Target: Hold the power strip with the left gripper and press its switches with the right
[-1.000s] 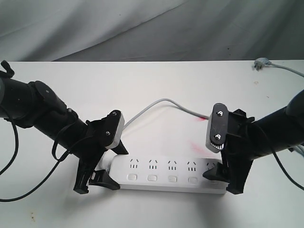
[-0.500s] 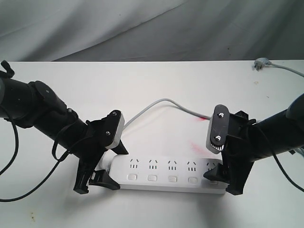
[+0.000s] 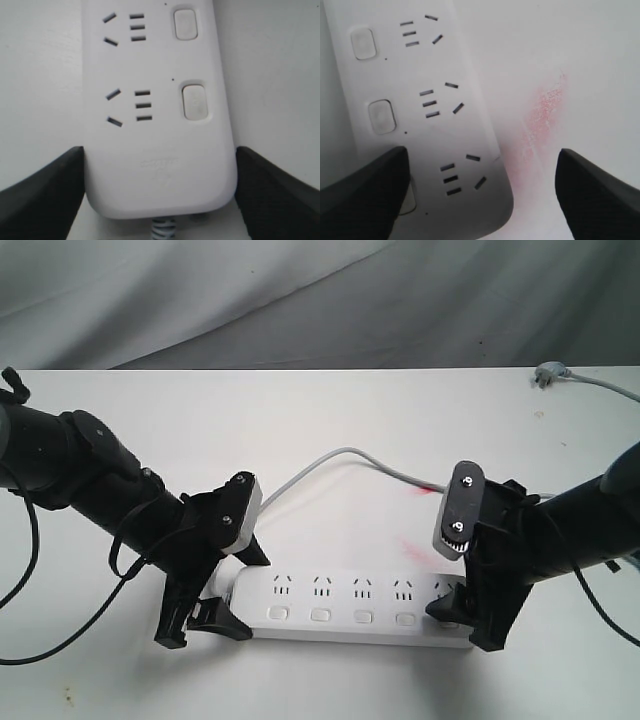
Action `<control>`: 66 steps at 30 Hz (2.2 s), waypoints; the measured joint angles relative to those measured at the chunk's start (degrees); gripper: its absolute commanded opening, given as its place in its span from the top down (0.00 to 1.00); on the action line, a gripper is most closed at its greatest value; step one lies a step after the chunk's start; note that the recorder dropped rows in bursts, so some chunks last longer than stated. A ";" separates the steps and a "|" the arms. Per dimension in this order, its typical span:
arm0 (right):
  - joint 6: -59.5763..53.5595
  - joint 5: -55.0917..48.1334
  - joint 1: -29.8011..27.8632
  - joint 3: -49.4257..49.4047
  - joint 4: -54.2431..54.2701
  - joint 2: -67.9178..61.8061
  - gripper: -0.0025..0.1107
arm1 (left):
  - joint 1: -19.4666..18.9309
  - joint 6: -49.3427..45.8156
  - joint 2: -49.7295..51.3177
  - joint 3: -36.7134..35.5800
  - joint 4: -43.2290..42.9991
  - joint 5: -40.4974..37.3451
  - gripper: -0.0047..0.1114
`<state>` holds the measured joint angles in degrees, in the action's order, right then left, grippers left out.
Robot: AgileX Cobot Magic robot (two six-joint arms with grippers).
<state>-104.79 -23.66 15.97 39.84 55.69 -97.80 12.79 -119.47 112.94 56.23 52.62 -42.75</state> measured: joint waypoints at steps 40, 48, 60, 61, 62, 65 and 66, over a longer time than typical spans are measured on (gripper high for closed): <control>6.06 3.11 0.00 -1.83 -5.02 3.53 0.33 | 0.00 0.00 0.00 0.00 0.00 0.00 0.96; 5.93 2.07 0.00 -2.10 -4.49 5.82 0.33 | 0.00 -0.06 0.00 0.00 0.00 0.00 0.96; 5.16 0.39 0.00 -1.98 -1.76 1.88 0.33 | 0.00 -0.06 0.00 0.00 0.00 -0.09 0.96; 5.30 0.39 0.00 -1.98 -1.25 1.61 0.33 | 0.00 -0.06 0.00 0.00 0.00 -0.09 0.96; 5.41 0.39 0.00 -1.88 -0.99 1.52 0.33 | 0.00 -0.06 0.00 0.00 0.00 -0.09 0.96; 5.41 0.51 0.00 -1.90 -0.50 1.37 0.33 | 0.00 -0.06 0.00 0.00 0.00 -0.09 0.96; 5.41 0.51 0.00 -1.90 -0.31 1.37 0.33 | 0.00 -0.06 0.00 0.00 0.00 -0.09 0.96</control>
<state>-99.37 -23.15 15.97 37.94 55.38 -96.42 12.79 -119.53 112.94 56.23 52.61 -42.84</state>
